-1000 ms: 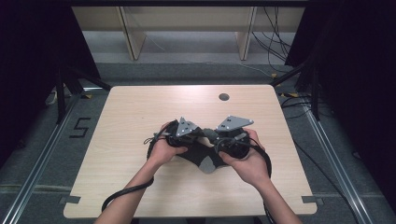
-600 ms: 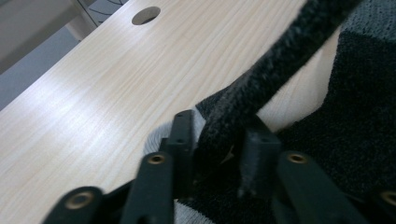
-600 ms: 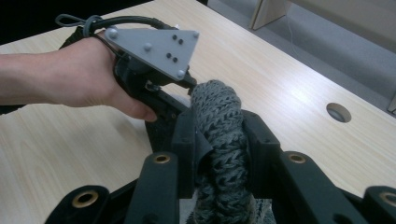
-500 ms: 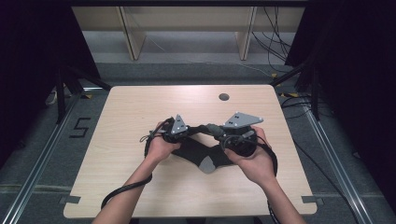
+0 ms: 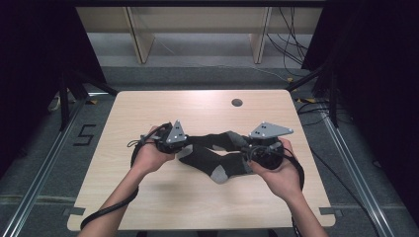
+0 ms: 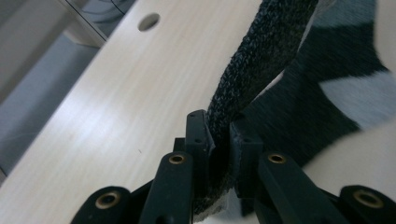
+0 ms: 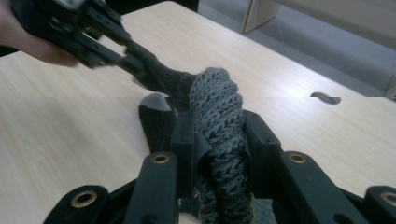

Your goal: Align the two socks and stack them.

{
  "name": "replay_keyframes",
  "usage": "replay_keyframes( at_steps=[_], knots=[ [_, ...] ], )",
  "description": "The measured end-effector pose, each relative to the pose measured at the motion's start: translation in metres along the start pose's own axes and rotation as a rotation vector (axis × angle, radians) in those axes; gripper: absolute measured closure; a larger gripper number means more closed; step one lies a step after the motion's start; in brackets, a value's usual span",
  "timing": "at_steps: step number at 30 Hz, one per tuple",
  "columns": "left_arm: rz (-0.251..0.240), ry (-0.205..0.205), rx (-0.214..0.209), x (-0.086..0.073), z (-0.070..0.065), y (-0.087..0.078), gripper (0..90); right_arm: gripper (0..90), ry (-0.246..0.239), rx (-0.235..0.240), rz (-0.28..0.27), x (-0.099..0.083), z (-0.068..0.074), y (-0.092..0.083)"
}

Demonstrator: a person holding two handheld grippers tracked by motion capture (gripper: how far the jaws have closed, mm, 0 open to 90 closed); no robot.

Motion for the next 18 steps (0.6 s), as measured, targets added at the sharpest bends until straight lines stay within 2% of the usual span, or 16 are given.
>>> replay_keyframes(
  at_steps=[1, 2, 3, 6, 7, 11, 12, 14, 15, 16, 17, 18],
  knots=[
    [0.019, 0.011, -0.018, -0.004, -0.005, -0.008, 79.9, 69.9, 0.015, 0.009, 0.008, -0.006, 0.001, -0.001],
    [0.019, 0.011, -0.018, -0.004, -0.005, -0.008, 79.9, 69.9, 0.015, 0.009, 0.008, -0.006, 0.001, -0.001],
    [0.037, 0.031, -0.033, -0.007, -0.009, -0.015, 80.0, 69.9, 0.026, 0.02, 0.017, -0.012, 0.004, -0.001],
    [0.047, 0.034, -0.049, -0.008, -0.013, -0.019, 80.1, 69.9, 0.008, 0.02, 0.018, -0.016, 0.006, 0.0],
    [0.059, 0.035, -0.061, -0.01, -0.018, -0.021, 80.2, 69.8, 0.026, 0.031, 0.036, -0.021, 0.01, -0.002],
    [0.063, 0.037, -0.083, -0.011, -0.026, -0.019, 80.0, 69.7, 0.021, 0.031, 0.054, -0.031, 0.012, -0.002],
    [0.066, 0.039, -0.092, -0.011, -0.03, -0.017, 80.0, 69.7, 0.007, 0.025, 0.055, -0.034, 0.011, -0.002],
    [0.068, 0.041, -0.092, -0.011, -0.03, -0.014, 80.0, 69.6, 0.021, 0.031, 0.065, -0.038, 0.012, -0.002],
    [0.076, 0.039, -0.106, -0.011, -0.032, -0.01, 79.9, 69.6, 0.027, 0.033, 0.075, -0.043, 0.009, -0.001],
    [0.082, 0.041, -0.111, -0.011, -0.032, -0.007, 79.8, 69.5, 0.067, 0.036, 0.085, -0.046, 0.01, -0.002],
    [0.087, 0.044, -0.118, -0.011, -0.033, -0.004, 79.8, 69.5, 0.04, 0.031, 0.078, -0.047, 0.007, -0.001],
    [0.092, 0.043, -0.124, -0.01, -0.034, -0.001, 79.8, 69.5, 0.047, 0.029, 0.082, -0.048, 0.007, -0.001]
  ],
)
Point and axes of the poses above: each handheld gripper's, and its own axes: y roughly forward along the jaws, x roughly out of its top, z roughly to its left, the point moved 8 cm from there along y, roughly forward along the jaws, and after that the axes turned 9 degrees about x, right-handed, at the moved point
